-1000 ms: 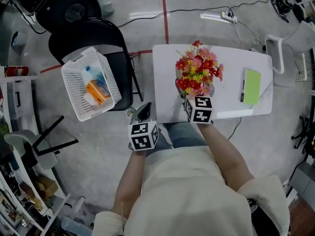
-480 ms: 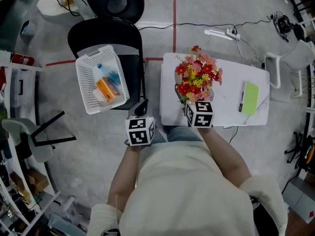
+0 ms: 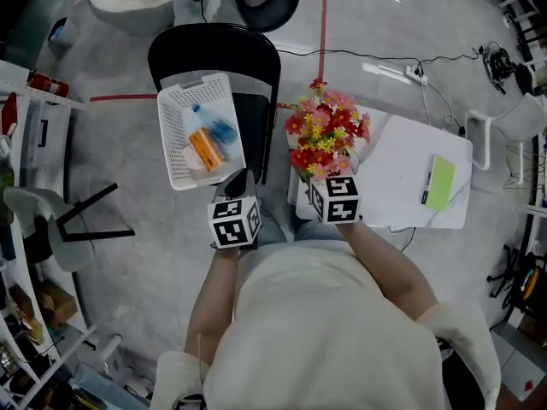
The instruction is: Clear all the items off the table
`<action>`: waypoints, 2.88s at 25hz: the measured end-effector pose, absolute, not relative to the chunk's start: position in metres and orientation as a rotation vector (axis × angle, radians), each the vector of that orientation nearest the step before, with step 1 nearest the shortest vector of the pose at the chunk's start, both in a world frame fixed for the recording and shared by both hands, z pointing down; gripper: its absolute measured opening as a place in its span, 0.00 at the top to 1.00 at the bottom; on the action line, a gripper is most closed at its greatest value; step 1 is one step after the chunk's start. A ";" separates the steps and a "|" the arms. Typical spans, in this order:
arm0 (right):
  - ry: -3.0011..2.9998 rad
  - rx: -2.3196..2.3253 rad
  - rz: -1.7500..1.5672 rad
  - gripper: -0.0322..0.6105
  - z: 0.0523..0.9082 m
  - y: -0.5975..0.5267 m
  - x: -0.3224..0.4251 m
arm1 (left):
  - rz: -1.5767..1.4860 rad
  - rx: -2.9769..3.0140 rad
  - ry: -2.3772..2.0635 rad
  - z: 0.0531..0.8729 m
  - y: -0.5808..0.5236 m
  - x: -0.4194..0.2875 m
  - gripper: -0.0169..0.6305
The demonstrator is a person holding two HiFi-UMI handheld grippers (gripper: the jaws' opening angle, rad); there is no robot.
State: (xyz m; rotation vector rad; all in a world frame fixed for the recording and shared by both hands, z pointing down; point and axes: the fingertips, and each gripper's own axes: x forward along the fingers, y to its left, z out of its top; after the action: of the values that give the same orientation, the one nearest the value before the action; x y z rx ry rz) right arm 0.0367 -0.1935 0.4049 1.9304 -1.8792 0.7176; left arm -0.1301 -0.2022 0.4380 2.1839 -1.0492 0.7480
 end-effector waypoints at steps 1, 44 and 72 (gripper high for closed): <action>-1.893 1.915 0.717 0.19 0.404 -0.198 0.026 | 0.747 2.181 -1.059 0.437 -0.206 -0.138 0.96; -2.004 1.550 0.788 0.19 0.544 -0.421 -0.237 | 0.720 1.968 -1.189 0.497 -0.307 -0.345 0.96; -1.884 1.426 0.821 0.19 0.677 -0.484 -0.262 | 0.710 1.846 -1.189 0.545 -0.336 -0.367 0.96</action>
State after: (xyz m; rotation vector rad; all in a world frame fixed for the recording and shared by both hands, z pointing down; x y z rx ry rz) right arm -0.2624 -0.4842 0.6774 1.4258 -1.8841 0.8215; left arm -0.3675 -0.3356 0.5453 1.8457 -1.1887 0.7103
